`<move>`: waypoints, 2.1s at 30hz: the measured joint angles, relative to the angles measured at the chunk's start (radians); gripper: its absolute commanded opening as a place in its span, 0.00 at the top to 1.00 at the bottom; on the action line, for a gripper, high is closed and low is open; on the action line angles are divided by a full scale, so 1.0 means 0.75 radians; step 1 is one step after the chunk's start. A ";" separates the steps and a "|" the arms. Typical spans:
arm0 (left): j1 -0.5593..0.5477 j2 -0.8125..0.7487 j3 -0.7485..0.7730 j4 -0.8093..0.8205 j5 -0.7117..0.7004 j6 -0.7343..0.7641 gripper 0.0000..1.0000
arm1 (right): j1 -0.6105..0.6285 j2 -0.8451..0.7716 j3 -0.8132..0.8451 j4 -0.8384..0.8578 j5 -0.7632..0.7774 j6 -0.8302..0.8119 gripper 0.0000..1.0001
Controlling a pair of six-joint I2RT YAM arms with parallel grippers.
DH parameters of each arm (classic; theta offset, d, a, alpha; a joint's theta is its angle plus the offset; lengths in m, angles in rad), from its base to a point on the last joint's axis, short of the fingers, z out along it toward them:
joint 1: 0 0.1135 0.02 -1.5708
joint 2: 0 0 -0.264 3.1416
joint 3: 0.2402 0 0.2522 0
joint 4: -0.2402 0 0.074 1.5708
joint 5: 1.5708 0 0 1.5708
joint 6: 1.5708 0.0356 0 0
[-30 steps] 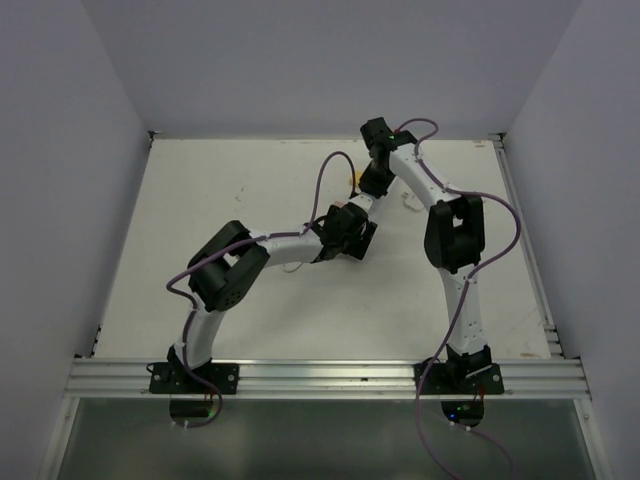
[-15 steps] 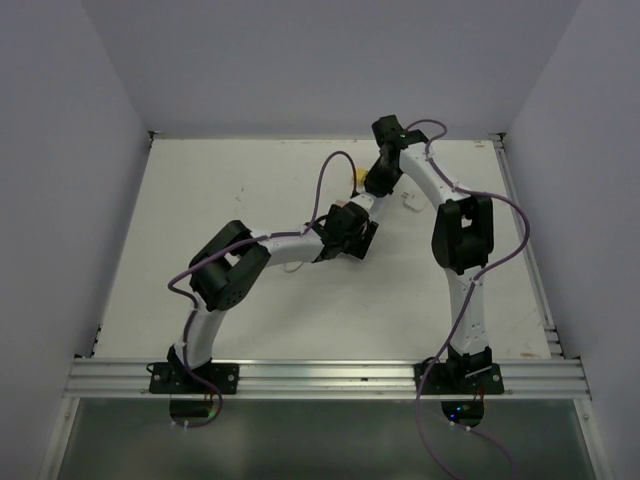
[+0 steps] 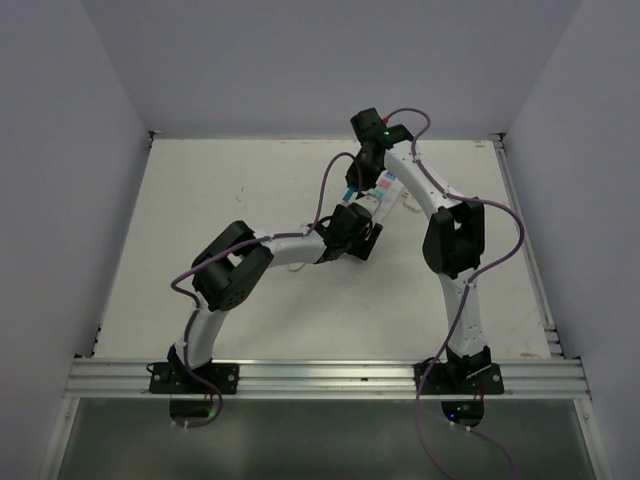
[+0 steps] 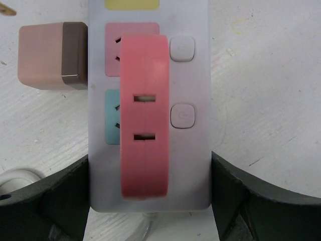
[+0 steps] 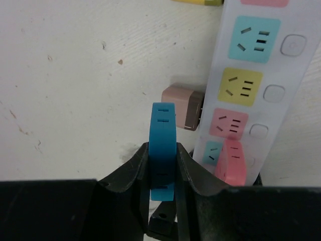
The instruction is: Pull the plug off the socket
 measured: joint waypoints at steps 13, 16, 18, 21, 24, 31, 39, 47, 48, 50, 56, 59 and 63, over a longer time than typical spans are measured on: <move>-0.002 -0.008 -0.008 0.012 0.003 0.005 1.00 | -0.083 -0.111 -0.230 0.184 0.001 0.002 1.00; -0.002 -0.011 -0.015 0.022 0.003 0.008 1.00 | -0.154 -0.213 -0.345 0.281 -0.018 -0.004 1.00; -0.002 -0.015 -0.020 0.030 0.003 0.009 1.00 | -0.210 -0.296 -0.442 0.347 -0.036 -0.017 1.00; -0.002 -0.018 -0.027 0.039 0.003 0.010 1.00 | -0.298 -0.429 -0.607 0.456 -0.065 -0.047 1.00; -0.002 -0.021 -0.033 0.046 0.005 0.013 1.00 | -0.384 -0.545 -0.800 0.592 -0.103 -0.076 1.00; 0.002 -0.030 -0.053 0.070 0.019 0.028 1.00 | -0.512 -0.634 -1.202 0.862 -0.211 -0.123 1.00; 0.008 -0.048 -0.083 0.085 0.046 0.049 1.00 | -0.599 -0.696 -1.491 1.112 -0.342 -0.149 1.00; 0.021 -0.065 -0.110 0.100 0.066 0.069 1.00 | -0.642 -0.733 -1.655 1.338 -0.433 -0.183 1.00; 0.022 -0.067 -0.113 0.100 0.068 0.070 1.00 | -0.649 -0.735 -1.683 1.356 -0.444 -0.188 1.00; 0.024 -0.072 -0.121 0.101 0.072 0.073 1.00 | -0.666 -0.743 -1.720 1.394 -0.468 -0.190 1.00; 0.026 -0.082 -0.134 0.102 0.074 0.075 1.00 | -0.690 -0.788 -1.790 1.445 -0.486 -0.239 1.00; 0.030 -0.090 -0.144 0.103 0.074 0.076 1.00 | -0.692 -0.795 -1.794 1.438 -0.483 -0.270 1.00; 0.037 -0.105 -0.165 0.104 0.074 0.078 1.00 | -0.695 -0.798 -1.794 1.421 -0.476 -0.302 1.00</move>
